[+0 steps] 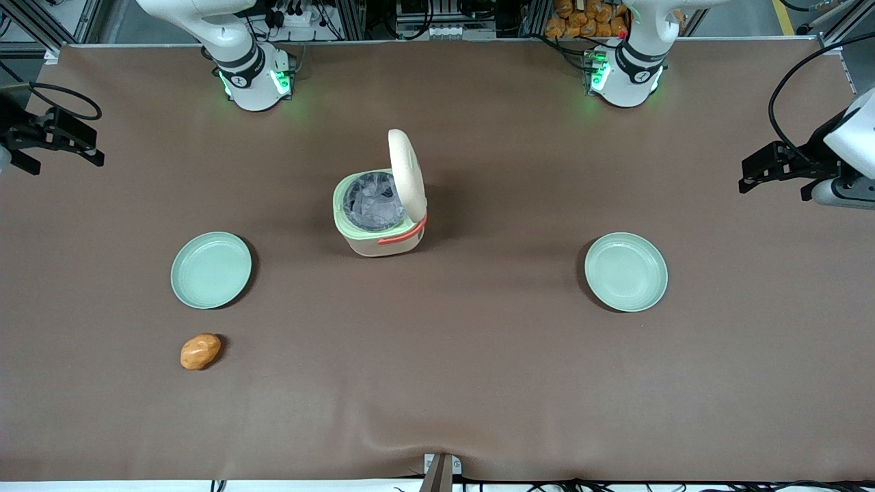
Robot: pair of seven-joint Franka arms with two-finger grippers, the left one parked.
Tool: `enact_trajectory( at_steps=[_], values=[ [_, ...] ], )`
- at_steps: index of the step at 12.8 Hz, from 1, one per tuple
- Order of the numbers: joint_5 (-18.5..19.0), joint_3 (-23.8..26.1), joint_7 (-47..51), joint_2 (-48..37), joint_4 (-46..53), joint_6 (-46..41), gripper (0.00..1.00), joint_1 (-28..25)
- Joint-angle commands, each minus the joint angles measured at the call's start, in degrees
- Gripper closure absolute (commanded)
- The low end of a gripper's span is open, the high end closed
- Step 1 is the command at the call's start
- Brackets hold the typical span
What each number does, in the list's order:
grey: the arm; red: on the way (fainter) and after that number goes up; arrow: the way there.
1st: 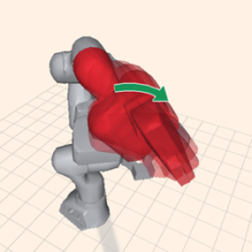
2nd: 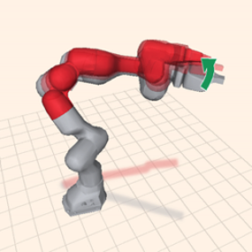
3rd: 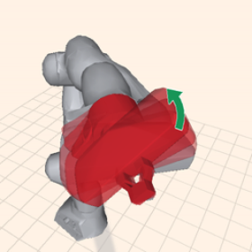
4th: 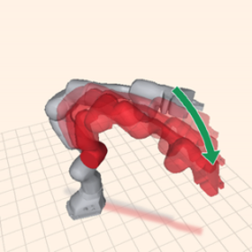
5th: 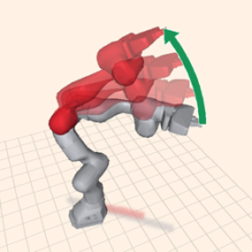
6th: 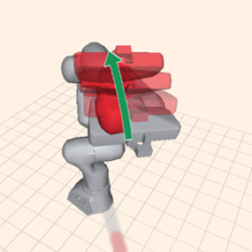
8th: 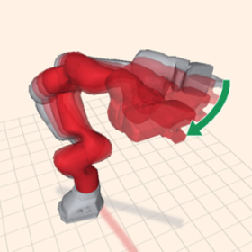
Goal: Press rice cooker button with right arm
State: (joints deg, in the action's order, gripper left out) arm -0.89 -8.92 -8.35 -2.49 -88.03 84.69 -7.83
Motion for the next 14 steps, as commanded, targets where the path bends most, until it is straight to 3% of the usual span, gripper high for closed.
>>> enact_trajectory(
  at_steps=[1,14],
  values=[
    [-0.8,0.8,-0.6,-0.1,0.1,0.1,0.0,1.1],
    [-0.1,0.8,-0.6,-0.2,0.1,-0.5,0.0,0.4]
  ],
)
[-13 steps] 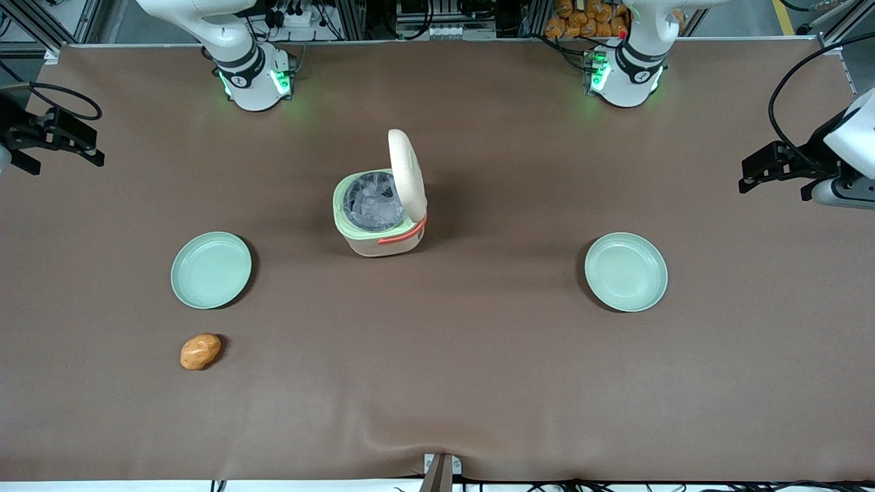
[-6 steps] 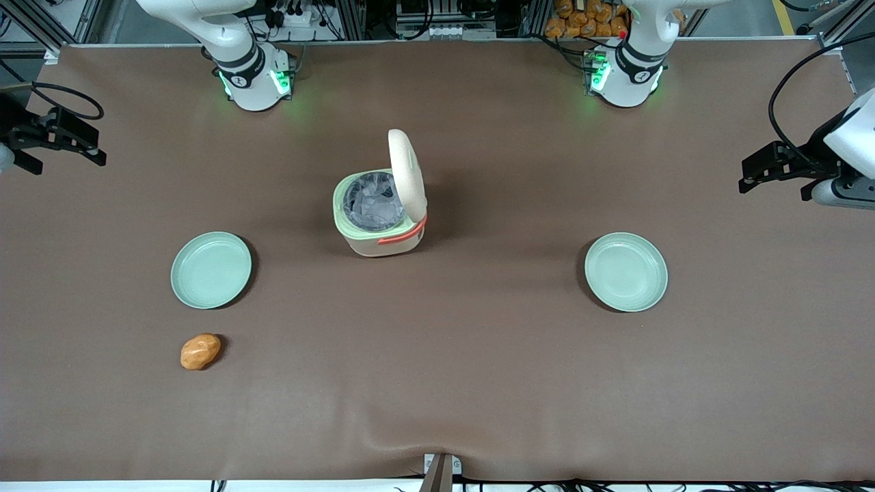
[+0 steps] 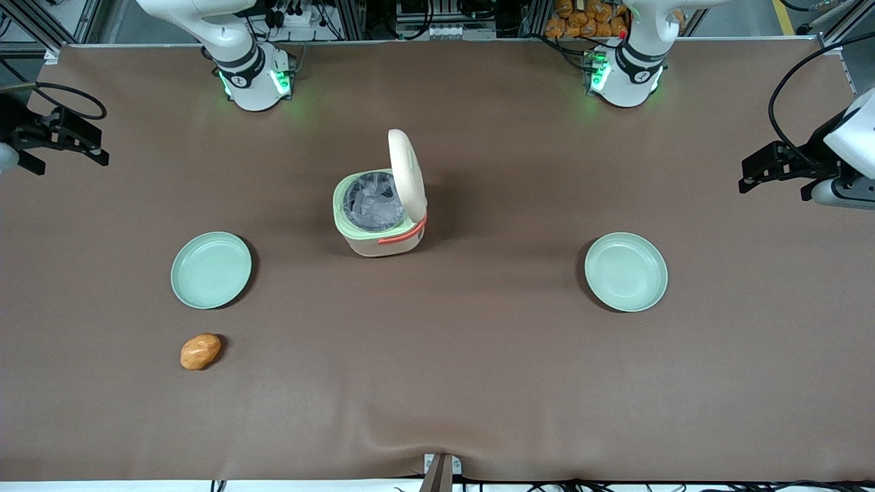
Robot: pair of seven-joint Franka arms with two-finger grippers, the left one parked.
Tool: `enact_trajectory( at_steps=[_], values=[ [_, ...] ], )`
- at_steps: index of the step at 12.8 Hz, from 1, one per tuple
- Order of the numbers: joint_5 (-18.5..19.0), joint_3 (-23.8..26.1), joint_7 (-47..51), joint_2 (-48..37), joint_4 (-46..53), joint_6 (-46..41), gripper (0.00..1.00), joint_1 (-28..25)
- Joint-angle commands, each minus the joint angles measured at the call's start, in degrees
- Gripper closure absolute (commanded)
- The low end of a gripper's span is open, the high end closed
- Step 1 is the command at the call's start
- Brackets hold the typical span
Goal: Press rice cooker button with right arm
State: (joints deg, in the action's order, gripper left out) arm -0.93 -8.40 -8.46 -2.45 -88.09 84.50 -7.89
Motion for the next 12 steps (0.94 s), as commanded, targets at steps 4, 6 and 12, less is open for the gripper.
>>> enact_trajectory(
  at_steps=[4,6,12],
  values=[
    [0.0,0.7,-0.1,-0.4,0.4,-0.3,0.0,0.2],
    [0.4,2.2,-0.2,-0.4,0.7,0.0,0.0,0.4],
    [-0.6,2.7,0.1,-0.2,1.0,0.5,0.0,0.2]
  ],
)
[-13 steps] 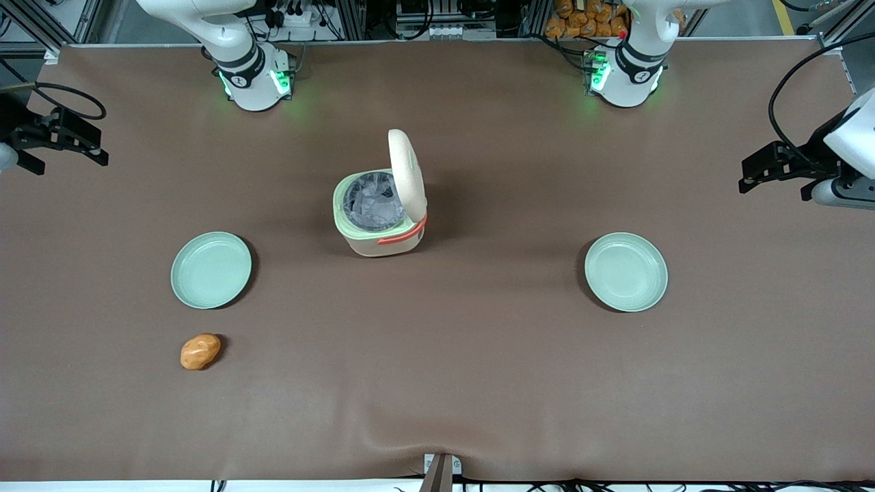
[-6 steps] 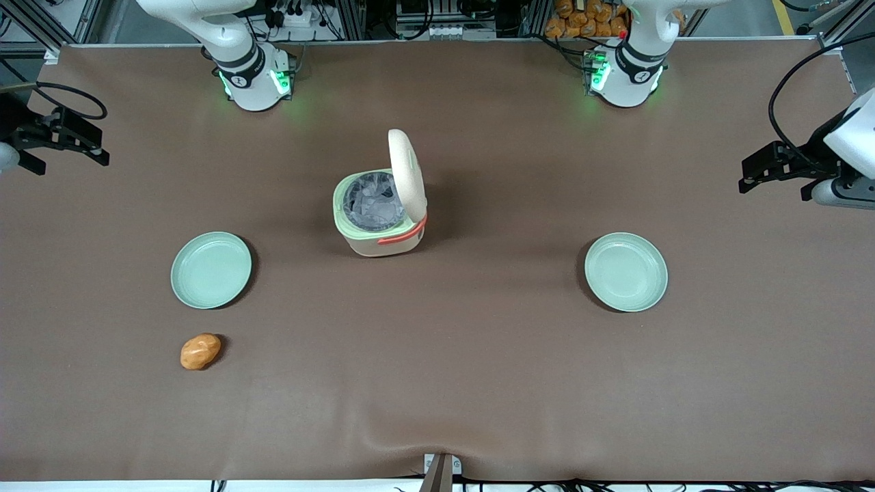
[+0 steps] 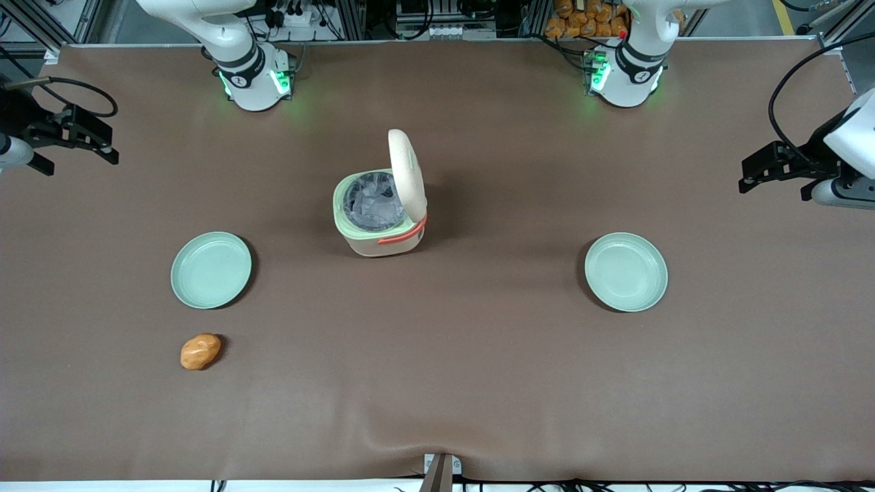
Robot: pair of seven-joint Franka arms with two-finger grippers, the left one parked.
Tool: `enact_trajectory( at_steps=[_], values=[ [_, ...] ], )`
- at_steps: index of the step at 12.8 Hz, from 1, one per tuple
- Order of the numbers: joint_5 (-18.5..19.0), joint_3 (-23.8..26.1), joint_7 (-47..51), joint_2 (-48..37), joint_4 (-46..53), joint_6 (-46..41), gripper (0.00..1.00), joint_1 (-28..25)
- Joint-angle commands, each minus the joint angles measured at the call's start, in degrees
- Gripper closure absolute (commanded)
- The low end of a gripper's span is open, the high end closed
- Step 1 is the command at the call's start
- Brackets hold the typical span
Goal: Press rice cooker button with right arm
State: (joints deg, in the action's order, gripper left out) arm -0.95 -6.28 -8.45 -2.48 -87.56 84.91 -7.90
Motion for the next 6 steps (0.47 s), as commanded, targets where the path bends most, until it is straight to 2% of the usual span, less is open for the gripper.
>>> enact_trajectory(
  at_steps=[1,6],
  values=[
    [-0.6,1.0,0.1,-0.2,0.5,0.3,0.0,0.3],
    [-0.5,1.9,1.1,-0.2,0.4,0.5,0.0,-0.2]
  ],
)
